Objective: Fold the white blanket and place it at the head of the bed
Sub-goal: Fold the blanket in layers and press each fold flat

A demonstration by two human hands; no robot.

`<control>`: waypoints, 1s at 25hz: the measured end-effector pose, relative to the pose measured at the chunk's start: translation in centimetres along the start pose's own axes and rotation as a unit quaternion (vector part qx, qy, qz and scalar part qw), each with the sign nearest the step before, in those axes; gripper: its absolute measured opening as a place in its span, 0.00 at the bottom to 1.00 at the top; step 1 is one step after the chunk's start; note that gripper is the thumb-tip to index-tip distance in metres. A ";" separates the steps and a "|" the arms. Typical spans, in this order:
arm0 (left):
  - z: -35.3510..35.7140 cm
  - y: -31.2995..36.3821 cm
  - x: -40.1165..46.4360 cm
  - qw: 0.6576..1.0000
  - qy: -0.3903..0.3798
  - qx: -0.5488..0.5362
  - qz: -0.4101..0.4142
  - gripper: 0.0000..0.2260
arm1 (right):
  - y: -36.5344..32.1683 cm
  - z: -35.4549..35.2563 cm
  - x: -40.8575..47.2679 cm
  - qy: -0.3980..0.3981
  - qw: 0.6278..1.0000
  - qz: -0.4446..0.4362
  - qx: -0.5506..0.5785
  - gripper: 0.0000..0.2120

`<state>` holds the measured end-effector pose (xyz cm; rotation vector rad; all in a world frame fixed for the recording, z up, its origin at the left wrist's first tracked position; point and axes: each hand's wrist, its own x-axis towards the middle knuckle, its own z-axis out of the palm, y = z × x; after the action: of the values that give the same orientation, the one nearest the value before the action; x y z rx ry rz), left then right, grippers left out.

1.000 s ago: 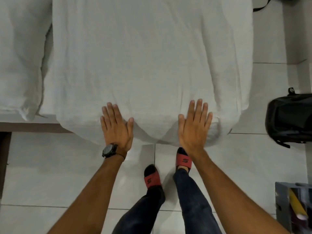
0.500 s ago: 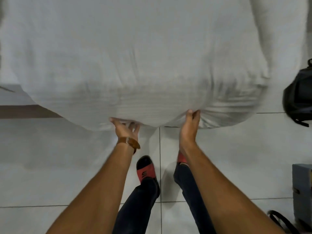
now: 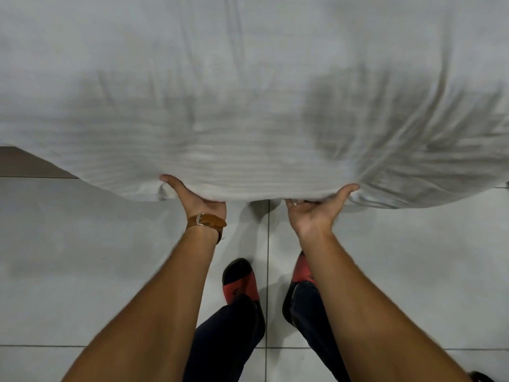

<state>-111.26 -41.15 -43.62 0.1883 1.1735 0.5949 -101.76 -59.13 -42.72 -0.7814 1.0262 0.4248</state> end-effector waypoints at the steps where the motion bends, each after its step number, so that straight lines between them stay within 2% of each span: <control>1: -0.2 0.1 -0.4 1.000 0.008 0.018 0.002 0.35 | -0.2 -0.1 -0.3 -0.015 1.000 0.001 0.006 0.43; 4: -1.0 0.7 -2.3 0.998 0.026 0.047 -0.010 0.31 | -0.9 -0.9 -1.2 -0.026 0.999 0.033 0.018 0.39; 9: -3.6 1.9 -7.2 0.998 0.049 0.039 -0.025 0.28 | -1.2 -2.1 -1.1 -0.097 0.989 0.074 0.079 0.46; 12: -4.9 2.5 -9.7 0.997 0.057 0.026 -0.037 0.25 | -1.8 -2.9 -1.8 -0.089 0.993 0.053 0.061 0.34; 14: -4.8 3.3 -12.6 0.996 0.071 0.013 -0.048 0.23 | -2.5 -4.8 -4.6 -0.066 0.995 0.056 0.050 0.26; 15: -4.7 3.6 -14.2 0.996 0.074 0.008 -0.050 0.22 | -3.0 -6.0 -6.3 -0.047 0.996 0.064 0.040 0.25; 19: -3.1 7.2 -23.6 0.995 0.087 -0.006 -0.048 0.16 | -6.4 -8.5 -15.8 0.017 0.994 0.107 0.023 0.38; 25: 1.2 13.1 -33.4 0.998 0.046 0.015 -0.028 0.22 | -11.9 -4.3 -29.3 0.003 0.997 0.070 0.013 0.31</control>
<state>-123.13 -47.78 -10.44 0.1544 1.2736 0.5407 -110.41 -69.18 -13.72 -0.6894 1.0935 0.5293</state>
